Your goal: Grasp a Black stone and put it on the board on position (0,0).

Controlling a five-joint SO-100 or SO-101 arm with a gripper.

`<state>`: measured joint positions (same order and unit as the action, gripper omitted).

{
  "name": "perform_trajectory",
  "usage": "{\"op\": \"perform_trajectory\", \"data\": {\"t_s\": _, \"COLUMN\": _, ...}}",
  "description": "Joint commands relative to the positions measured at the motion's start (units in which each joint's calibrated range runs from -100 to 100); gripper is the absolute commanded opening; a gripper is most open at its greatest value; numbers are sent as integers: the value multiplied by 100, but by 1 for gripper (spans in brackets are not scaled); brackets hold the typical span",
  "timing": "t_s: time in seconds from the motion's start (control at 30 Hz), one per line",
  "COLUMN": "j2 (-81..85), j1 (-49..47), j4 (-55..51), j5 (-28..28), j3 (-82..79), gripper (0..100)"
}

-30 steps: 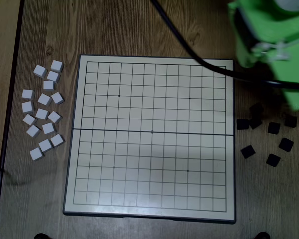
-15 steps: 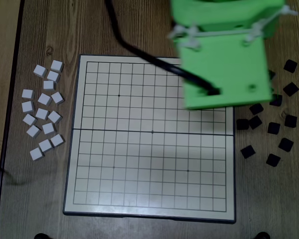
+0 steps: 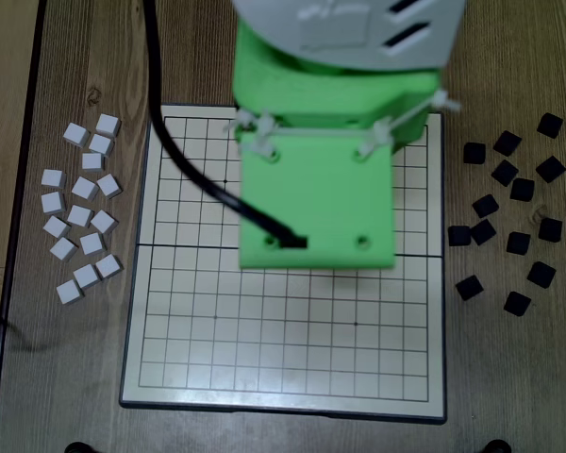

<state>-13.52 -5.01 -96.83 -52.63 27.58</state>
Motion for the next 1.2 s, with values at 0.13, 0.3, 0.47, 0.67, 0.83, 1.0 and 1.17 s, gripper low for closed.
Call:
{"op": "perform_trajectory", "data": {"t_s": 0.13, "j2": 8, "j1": 124, "j4": 146, "j5": 54, "j3": 508, "gripper": 6}}
{"op": "perform_trajectory", "data": {"t_s": 0.3, "j2": -102, "j1": 169, "j4": 212, "j5": 83, "j3": 508, "gripper": 6}}
{"op": "perform_trajectory", "data": {"t_s": 0.47, "j2": -247, "j1": 224, "j4": 303, "j5": 122, "j3": 508, "gripper": 6}}
{"op": "perform_trajectory", "data": {"t_s": 0.67, "j2": -526, "j1": 333, "j4": 452, "j5": 200, "j3": 421, "gripper": 6}}
{"op": "perform_trajectory", "data": {"t_s": 0.83, "j2": -501, "j1": 378, "j4": 882, "j5": 215, "j3": -207, "gripper": 6}}
{"op": "perform_trajectory", "data": {"t_s": 1.0, "j2": -484, "j1": 360, "j4": 1030, "j5": 181, "j3": -449, "gripper": 6}}
{"op": "perform_trajectory", "data": {"t_s": 1.17, "j2": -518, "j1": 415, "j4": 1055, "j5": 171, "j3": -468, "gripper": 6}}
